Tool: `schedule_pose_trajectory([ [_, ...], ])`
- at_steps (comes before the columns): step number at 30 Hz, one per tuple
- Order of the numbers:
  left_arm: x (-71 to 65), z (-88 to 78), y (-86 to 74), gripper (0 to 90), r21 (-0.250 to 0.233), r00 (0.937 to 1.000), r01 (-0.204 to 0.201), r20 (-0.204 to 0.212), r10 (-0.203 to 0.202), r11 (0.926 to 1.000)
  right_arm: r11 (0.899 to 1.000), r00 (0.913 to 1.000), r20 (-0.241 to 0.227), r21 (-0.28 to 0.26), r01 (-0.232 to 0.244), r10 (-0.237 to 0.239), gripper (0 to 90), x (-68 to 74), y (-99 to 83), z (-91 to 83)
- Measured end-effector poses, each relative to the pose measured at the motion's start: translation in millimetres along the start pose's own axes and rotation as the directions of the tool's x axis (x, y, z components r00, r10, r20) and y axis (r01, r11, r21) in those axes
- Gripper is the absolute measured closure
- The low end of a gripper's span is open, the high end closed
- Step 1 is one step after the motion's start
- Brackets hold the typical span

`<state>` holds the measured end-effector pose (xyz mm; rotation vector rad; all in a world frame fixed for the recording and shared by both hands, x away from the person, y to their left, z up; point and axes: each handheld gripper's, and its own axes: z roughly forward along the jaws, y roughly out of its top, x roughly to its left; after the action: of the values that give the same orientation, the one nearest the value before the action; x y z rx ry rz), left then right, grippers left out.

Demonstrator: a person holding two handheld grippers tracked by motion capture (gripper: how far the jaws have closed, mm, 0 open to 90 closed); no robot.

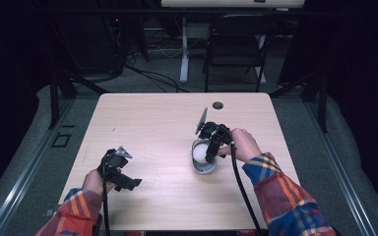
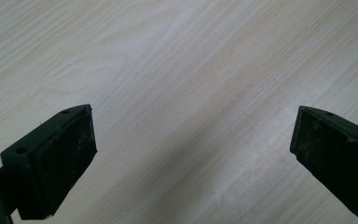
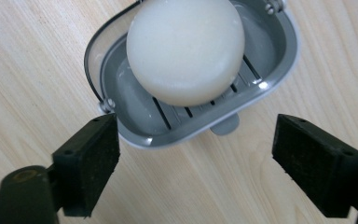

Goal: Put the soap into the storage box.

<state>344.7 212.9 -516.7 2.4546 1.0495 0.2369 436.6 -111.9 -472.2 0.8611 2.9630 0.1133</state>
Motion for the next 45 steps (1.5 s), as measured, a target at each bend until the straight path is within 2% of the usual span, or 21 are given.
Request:
schedule_pose_trajectory([
  [3, 0.0, -0.1, 0.0, 0.3, 0.000, 1.0000, 0.000, 0.000, 0.000, 1.0000, 1.000, 0.9999, 0.004, -0.021, -0.009, 0.009, 13.0, -0.9, -7.9, -3.7],
  [8, -0.5, -0.3, 0.1, 0.3, -0.001, 1.0000, -0.001, -0.001, 0.001, 1.0000, 0.999, 0.9993, 0.024, -0.025, -0.028, 0.028, 8.0, -5.7, -23.4, -11.3],
  [12, -0.9, 0.1, 0.4, 0.3, 0.000, 1.0000, -0.003, -0.001, 0.003, 1.0000, 0.998, 0.9982, 0.038, -0.047, -0.044, 0.045, 5.5, -9.4, -39.1, -15.5],
  [13, -1.0, 0.2, 0.3, 0.3, -0.001, 1.0000, -0.002, -0.001, 0.002, 1.0000, 0.997, 0.9975, 0.043, -0.063, -0.054, 0.057, 5.2, -11.3, -47.7, -16.3],
  [19, -1.0, 0.0, 0.6, 0.3, 0.007, 1.0000, -0.003, 0.000, 0.003, 1.0000, 0.995, 0.9948, 0.060, -0.057, -0.078, 0.082, 3.2, -16.2, -69.1, -16.1],
  [23, -1.3, 0.6, 0.3, 0.3, 0.003, 1.0000, -0.003, -0.002, 0.003, 1.0000, 0.991, 0.9919, 0.061, -0.075, -0.107, 0.111, 1.9, -18.7, -87.2, -12.4],
  [25, -1.4, 0.7, 0.4, 0.3, 0.003, 1.0000, -0.003, -0.002, 0.003, 1.0000, 0.991, 0.9910, 0.059, -0.061, -0.116, 0.120, 1.8, -21.4, -96.8, -10.3],
  [27, -1.4, 0.4, 0.6, 0.3, 0.008, 1.0000, -0.005, 0.000, 0.005, 1.0000, 0.991, 0.9892, 0.078, -0.051, -0.121, 0.124, 1.7, -22.8, -103.9, -7.8],
  [31, -1.3, 0.4, 0.5, 0.3, 0.007, 1.0000, -0.005, 0.000, 0.005, 1.0000, 0.989, 0.9861, 0.087, -0.052, -0.138, 0.142, 1.3, -25.6, -120.5, -3.0],
  [32, -1.1, 0.5, 0.3, 0.3, 0.005, 1.0000, -0.001, -0.003, 0.001, 1.0000, 0.985, 0.9844, 0.077, -0.075, -0.152, 0.158, 1.3, -25.6, -125.4, -1.0],
  [38, -1.2, 0.2, 0.1, 0.3, 0.004, 1.0000, -0.004, -0.003, 0.004, 1.0000, 0.971, 0.9742, 0.066, -0.119, -0.207, 0.216, 0.0, -28.0, -155.1, 11.1],
  [40, -1.2, 0.0, 0.4, 0.3, 0.007, 1.0000, -0.005, 0.000, 0.005, 1.0000, 0.972, 0.9737, 0.062, -0.097, -0.213, 0.219, 0.0, -28.3, -163.2, 18.0],
  [42, -1.4, -0.3, 0.5, 0.3, 0.005, 1.0000, -0.004, -0.001, 0.004, 1.0000, 0.969, 0.9699, 0.058, -0.085, -0.231, 0.237, 0.0, -26.2, -171.1, 28.2],
  [43, -1.6, -0.3, 0.6, 0.3, 0.005, 1.0000, -0.005, -0.001, 0.005, 1.0000, 0.973, 0.9720, 0.061, -0.059, -0.223, 0.227, 0.0, -26.1, -172.6, 30.0],
  [45, -1.9, -0.4, 0.8, 0.3, 0.005, 1.0000, -0.005, -0.002, 0.005, 1.0000, 0.972, 0.9706, 0.069, -0.051, -0.228, 0.231, 0.0, -24.1, -176.9, 37.2],
])
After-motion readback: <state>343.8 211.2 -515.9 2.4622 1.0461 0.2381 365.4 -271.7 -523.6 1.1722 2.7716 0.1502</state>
